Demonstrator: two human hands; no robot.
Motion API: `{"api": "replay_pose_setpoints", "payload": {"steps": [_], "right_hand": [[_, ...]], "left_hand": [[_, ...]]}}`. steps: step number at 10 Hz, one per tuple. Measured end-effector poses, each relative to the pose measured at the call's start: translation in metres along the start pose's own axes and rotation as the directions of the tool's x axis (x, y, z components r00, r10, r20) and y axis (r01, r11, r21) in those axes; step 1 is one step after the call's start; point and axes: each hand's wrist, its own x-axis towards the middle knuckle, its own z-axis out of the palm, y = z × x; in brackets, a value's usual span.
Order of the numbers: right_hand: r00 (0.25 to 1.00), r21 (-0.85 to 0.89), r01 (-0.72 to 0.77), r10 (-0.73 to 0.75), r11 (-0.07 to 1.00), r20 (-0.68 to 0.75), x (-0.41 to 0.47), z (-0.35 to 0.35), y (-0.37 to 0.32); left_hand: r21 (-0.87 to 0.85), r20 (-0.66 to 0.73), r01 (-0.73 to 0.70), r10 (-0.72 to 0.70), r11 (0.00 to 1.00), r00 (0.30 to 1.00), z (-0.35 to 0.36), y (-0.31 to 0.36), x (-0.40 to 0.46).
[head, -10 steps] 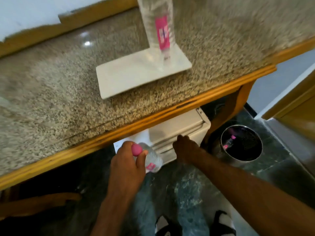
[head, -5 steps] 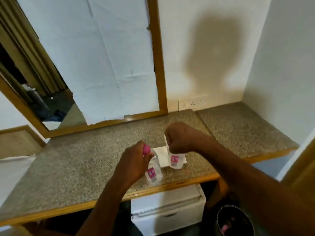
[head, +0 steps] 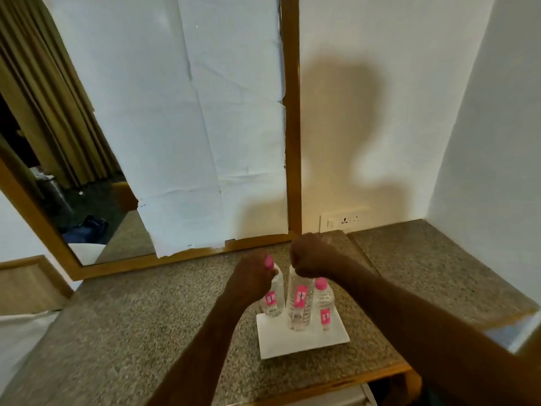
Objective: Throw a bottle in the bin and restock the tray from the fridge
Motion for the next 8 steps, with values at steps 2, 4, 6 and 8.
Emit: {"api": "replay_pose_setpoints", "payload": {"steps": [2,4,6,8], "right_hand": [[0.997,-0.013,0.067,-0.066,0.998,0.045,0.019,0.047,0.002],[0.994,0.006,0.085,-0.086,0.996,0.068,0.026,0.062,0.017],[0.994,0.05,0.068,-0.072,0.996,0.087,0.03,0.071,0.028],[0.982,0.056,0.099,-0.106,0.994,0.156,0.033,0.074,0.031]], "left_hand": [[-0.03,0.131,0.065,-0.06,0.997,0.99,0.03,-0.023,0.015],[-0.05,0.19,0.097,-0.086,0.994,0.978,0.052,-0.03,0.013],[-0.103,0.184,0.12,-0.099,0.987,0.978,0.062,-0.033,0.013],[-0.132,0.272,0.136,-0.096,0.982,0.958,0.055,-0.032,0.013]]}}
